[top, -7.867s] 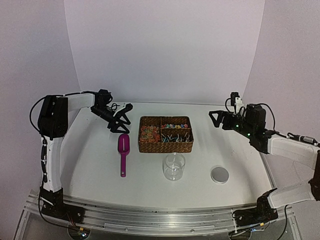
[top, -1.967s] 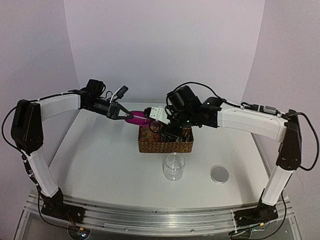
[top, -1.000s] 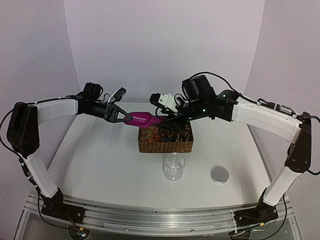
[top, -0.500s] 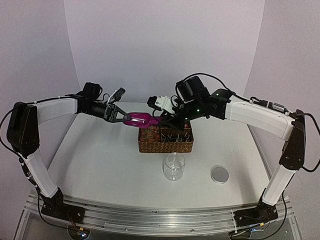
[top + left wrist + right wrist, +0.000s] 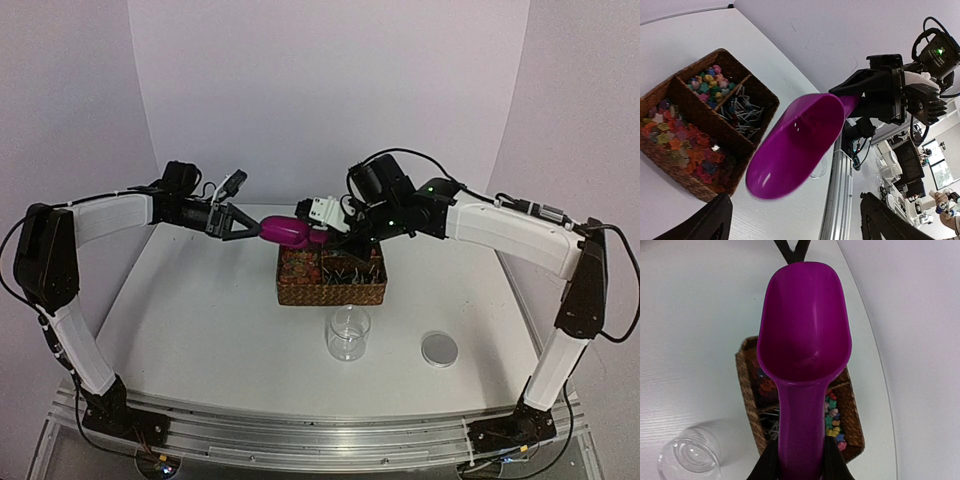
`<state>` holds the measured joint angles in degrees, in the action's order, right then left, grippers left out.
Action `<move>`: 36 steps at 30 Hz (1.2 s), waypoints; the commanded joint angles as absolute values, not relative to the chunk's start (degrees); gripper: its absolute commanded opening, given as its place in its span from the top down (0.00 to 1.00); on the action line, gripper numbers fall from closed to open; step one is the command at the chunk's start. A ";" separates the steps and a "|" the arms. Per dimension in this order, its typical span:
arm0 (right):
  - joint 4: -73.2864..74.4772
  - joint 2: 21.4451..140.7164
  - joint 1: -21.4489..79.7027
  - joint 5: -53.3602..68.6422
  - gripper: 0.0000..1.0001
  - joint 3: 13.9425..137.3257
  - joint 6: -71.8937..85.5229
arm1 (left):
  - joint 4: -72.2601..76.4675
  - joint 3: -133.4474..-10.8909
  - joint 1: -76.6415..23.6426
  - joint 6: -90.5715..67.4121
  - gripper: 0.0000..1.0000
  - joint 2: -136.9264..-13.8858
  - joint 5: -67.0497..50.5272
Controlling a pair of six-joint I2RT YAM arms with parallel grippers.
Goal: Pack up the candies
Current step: Pick up the spatula from the center of the board, then scoop the fake candies from the storage box.
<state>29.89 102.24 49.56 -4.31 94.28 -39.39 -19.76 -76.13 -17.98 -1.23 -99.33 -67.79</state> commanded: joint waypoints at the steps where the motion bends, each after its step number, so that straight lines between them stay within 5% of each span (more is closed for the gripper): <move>1: 29.02 104.24 46.59 -14.79 1.00 96.88 -45.61 | -15.67 -81.61 -13.60 -2.26 0.07 -100.29 -63.63; 9: 28.92 118.09 43.60 -35.67 1.00 106.62 -64.55 | -17.70 -82.81 -14.51 -3.39 0.08 -103.41 -44.83; 17: 25.93 127.31 45.66 -40.57 1.00 119.09 -80.07 | -19.08 -80.86 -19.41 -6.25 0.12 -105.26 -32.67; 36: 24.08 122.52 48.42 -39.86 1.00 110.10 -92.86 | -17.34 -83.04 -28.23 -17.90 0.26 -113.29 -20.99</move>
<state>25.70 125.75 48.31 -40.51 109.91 -89.87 -19.06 -81.06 -27.12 -14.95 -110.85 -24.56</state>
